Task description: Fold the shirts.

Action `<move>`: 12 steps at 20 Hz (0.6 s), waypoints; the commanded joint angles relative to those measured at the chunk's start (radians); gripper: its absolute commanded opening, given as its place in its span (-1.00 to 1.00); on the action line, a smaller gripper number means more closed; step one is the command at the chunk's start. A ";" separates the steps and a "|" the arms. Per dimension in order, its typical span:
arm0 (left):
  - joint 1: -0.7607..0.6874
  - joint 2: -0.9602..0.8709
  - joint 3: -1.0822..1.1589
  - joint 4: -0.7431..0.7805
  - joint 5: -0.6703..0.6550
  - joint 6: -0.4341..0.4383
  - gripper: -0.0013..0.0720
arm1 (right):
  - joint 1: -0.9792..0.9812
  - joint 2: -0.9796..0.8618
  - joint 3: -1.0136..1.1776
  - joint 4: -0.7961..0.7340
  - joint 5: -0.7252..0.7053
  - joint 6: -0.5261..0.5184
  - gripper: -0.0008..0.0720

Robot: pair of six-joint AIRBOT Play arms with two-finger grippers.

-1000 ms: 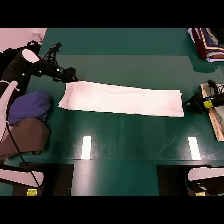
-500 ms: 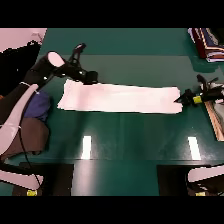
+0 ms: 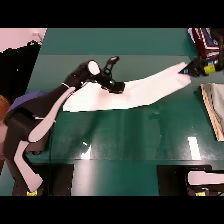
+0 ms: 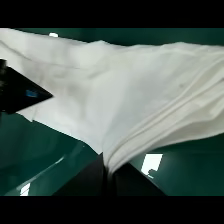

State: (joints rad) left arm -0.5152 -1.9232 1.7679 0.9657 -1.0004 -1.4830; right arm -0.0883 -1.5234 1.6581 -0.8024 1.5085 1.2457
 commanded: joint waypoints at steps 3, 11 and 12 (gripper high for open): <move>-0.027 -0.098 0.072 -0.025 -0.021 -0.059 -0.90 | 0.142 0.012 0.227 0.001 0.013 0.084 -0.94; -0.016 -0.103 0.073 -0.030 -0.017 -0.043 -0.90 | 0.342 -0.089 0.391 0.007 -0.010 0.107 -0.94; 0.002 -0.101 0.077 -0.029 -0.042 -0.043 -0.90 | 0.362 -0.100 0.391 0.039 -0.019 0.101 -0.94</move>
State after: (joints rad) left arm -0.5327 -2.0247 1.8397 0.9367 -1.0134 -1.5349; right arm 0.2111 -1.5944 2.0216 -0.7952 1.5120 1.3479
